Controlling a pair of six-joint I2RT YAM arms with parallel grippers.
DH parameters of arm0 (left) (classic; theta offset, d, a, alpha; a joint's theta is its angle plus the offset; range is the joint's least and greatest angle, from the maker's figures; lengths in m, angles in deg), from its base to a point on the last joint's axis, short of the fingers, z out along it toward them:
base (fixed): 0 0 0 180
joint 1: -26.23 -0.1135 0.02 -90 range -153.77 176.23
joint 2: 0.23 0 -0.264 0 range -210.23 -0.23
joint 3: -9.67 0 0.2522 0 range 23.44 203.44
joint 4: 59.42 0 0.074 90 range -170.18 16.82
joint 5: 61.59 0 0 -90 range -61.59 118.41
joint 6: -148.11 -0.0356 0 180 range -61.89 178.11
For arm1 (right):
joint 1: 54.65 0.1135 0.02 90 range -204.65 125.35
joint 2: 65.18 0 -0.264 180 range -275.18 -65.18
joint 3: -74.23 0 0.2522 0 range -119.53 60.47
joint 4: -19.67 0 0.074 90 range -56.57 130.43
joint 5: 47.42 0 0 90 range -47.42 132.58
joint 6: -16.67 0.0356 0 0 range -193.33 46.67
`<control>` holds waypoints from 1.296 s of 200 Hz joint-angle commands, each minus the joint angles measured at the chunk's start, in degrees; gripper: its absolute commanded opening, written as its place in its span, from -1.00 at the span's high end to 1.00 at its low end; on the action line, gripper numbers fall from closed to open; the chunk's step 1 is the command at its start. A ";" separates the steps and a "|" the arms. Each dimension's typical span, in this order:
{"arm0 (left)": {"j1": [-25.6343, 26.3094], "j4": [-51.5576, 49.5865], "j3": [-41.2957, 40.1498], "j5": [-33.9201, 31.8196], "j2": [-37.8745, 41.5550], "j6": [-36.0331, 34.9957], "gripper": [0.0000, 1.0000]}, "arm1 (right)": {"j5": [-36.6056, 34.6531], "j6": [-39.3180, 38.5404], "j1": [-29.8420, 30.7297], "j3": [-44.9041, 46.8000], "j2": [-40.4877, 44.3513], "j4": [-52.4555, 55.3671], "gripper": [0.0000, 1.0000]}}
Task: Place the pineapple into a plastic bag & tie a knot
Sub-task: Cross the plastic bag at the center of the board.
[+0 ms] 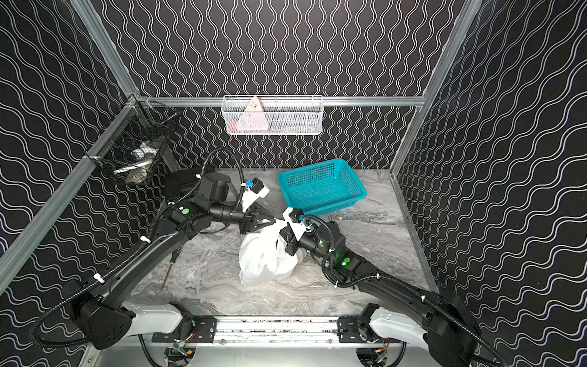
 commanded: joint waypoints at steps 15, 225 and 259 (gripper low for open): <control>-0.10 2.47 -5.17 8.31 3.44 2.57 1.00 | -3.02 0.44 -0.05 -0.47 -0.33 -1.47 1.00; 5.60 7.21 -11.61 -13.36 15.21 12.82 -0.17 | 1.76 10.32 0.17 5.68 -0.28 -14.01 1.00; 1.35 14.27 -12.86 -7.16 14.17 26.45 0.44 | 2.28 9.96 0.14 4.99 -0.72 -13.38 1.00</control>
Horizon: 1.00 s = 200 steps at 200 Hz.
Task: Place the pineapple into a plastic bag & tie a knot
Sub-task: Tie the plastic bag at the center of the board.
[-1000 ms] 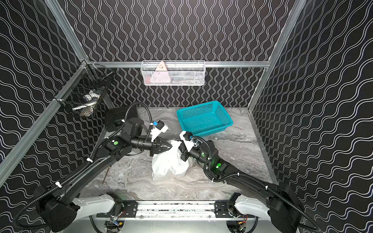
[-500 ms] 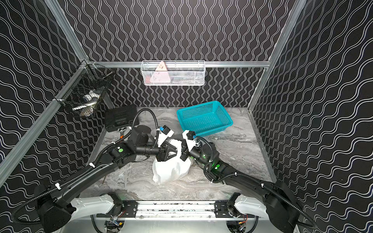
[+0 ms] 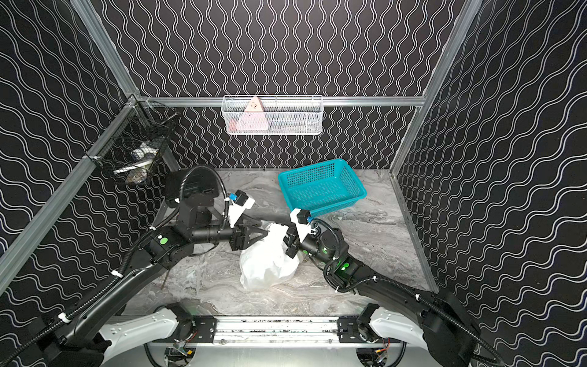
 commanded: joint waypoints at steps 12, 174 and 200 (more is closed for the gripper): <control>-2.90 11.81 -2.59 7.78 -1.73 17.13 0.66 | 1.35 -0.42 0.09 -0.83 -0.41 -0.82 1.00; -2.96 28.57 -15.18 11.21 -2.26 22.06 0.43 | 2.86 -0.02 0.10 -2.32 -1.07 0.98 1.00; -2.97 31.93 -15.53 12.69 -2.70 23.25 0.53 | 2.93 -0.12 0.05 -2.58 -1.16 1.70 1.00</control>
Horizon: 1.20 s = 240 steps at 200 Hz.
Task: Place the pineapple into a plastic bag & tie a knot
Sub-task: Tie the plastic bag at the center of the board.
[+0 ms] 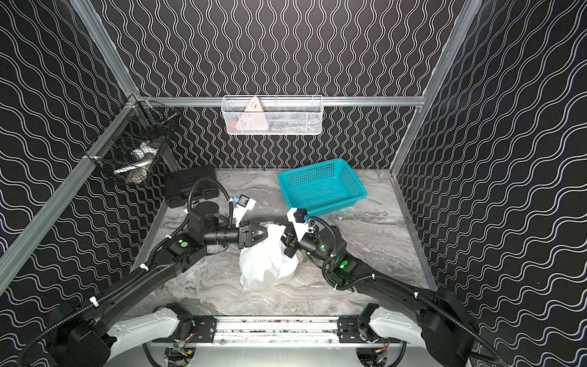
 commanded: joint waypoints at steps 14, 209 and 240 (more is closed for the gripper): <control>-0.04 7.38 -0.72 -0.29 0.44 1.08 0.50 | 1.38 -0.03 0.10 -0.76 -0.18 -0.39 1.00; -0.04 4.86 1.94 -0.42 0.36 -2.71 0.45 | 2.75 -0.28 0.09 -0.56 0.62 1.72 1.00; -0.04 9.54 1.09 0.38 -0.65 0.79 0.51 | 2.83 -0.36 0.07 -0.76 0.62 2.13 1.00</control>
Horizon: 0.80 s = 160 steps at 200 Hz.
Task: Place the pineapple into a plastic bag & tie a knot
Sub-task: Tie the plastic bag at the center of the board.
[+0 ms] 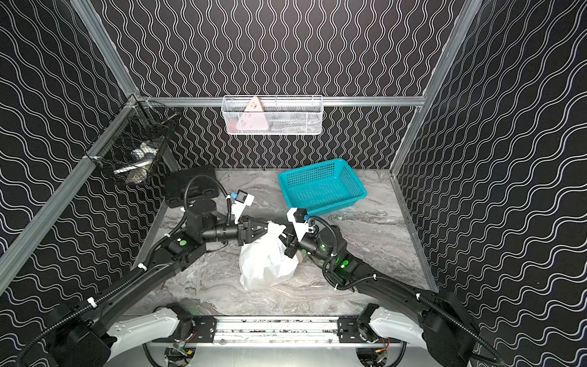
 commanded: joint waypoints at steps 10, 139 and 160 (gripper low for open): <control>-0.01 6.69 0.27 2.02 -0.78 2.87 0.52 | 1.59 -0.23 0.12 -0.25 -0.02 0.41 1.00; -0.10 -10.34 4.06 -7.66 2.20 -8.36 1.00 | -5.05 -0.49 0.10 4.03 8.11 5.97 0.24; -0.10 -10.12 4.43 -6.98 1.68 -8.06 1.00 | -5.67 -0.71 0.10 3.99 11.26 10.89 0.19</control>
